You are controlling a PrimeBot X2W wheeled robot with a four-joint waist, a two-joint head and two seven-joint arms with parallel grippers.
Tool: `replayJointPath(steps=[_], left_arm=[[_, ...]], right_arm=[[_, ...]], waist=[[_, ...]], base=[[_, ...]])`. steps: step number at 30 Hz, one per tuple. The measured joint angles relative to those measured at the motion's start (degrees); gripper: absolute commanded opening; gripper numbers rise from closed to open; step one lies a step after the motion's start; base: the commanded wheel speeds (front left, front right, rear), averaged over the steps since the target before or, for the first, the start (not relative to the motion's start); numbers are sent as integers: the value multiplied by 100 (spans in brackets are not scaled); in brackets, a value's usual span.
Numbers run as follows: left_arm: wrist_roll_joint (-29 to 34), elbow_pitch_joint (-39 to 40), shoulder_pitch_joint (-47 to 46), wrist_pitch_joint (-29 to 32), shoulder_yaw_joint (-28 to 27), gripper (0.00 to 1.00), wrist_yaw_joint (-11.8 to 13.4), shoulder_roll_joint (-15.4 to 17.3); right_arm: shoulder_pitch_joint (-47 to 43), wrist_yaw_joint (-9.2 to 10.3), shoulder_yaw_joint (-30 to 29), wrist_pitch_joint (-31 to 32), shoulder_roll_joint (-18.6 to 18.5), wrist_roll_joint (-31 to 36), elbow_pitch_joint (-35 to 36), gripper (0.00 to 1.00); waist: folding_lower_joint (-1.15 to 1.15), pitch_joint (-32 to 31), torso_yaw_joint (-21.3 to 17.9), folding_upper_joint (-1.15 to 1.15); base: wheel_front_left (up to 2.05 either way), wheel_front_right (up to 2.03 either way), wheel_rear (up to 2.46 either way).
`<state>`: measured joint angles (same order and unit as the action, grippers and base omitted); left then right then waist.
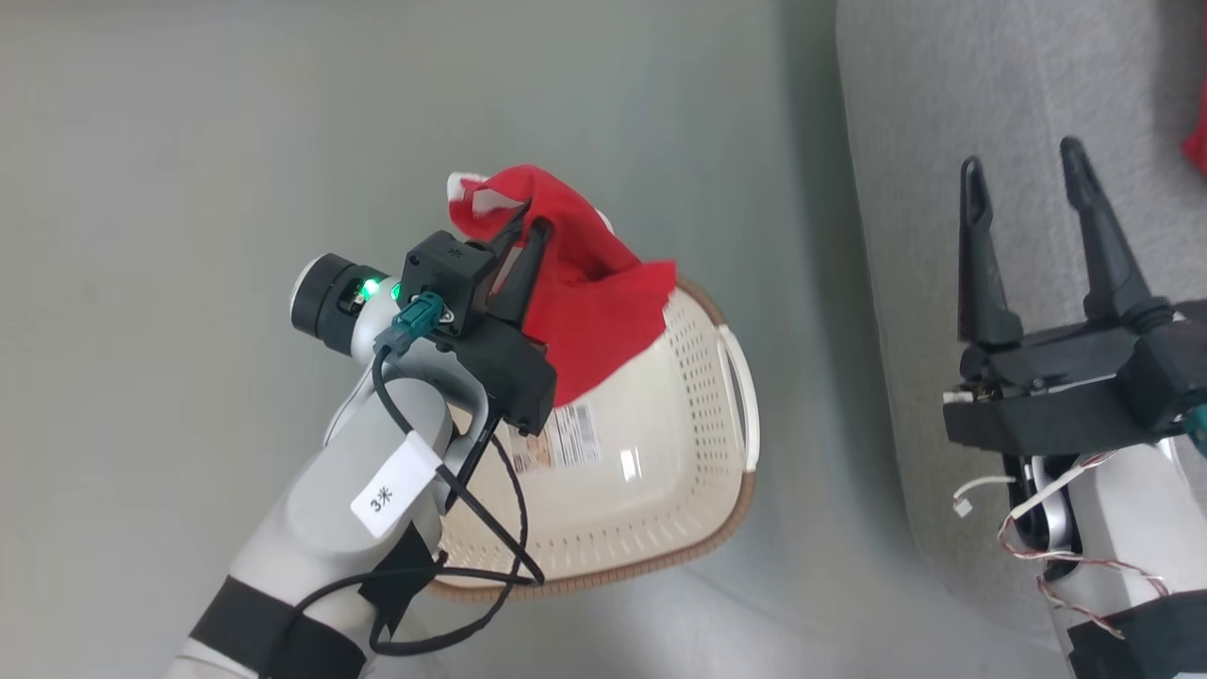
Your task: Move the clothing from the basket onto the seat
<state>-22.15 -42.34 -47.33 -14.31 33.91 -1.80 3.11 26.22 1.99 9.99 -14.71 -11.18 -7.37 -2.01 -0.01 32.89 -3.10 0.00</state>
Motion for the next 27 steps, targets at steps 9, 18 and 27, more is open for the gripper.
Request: replayJointPath(steps=[9, 18, 27], left_arm=[[-157, 439, 185, 0, -75, 0, -111, 5], [-248, 564, 195, 0, -71, 0, -175, -10], [-361, 355, 194, 9, -70, 0, -175, -49]], right_arm=[[-296, -109, 64, 0, 81, -68, -415, 100], [-513, -264, 155, 0, 99, -76, -798, 100], [-729, -506, 382, 1, 105, -77, -1245, 100]], waist=[[0, -863, 171, 0], [-1, -1641, 257, 0], [0, -2414, 345, 0]], base=[[0, 0, 0], [0, 0, 0], [0, 0, 0]])
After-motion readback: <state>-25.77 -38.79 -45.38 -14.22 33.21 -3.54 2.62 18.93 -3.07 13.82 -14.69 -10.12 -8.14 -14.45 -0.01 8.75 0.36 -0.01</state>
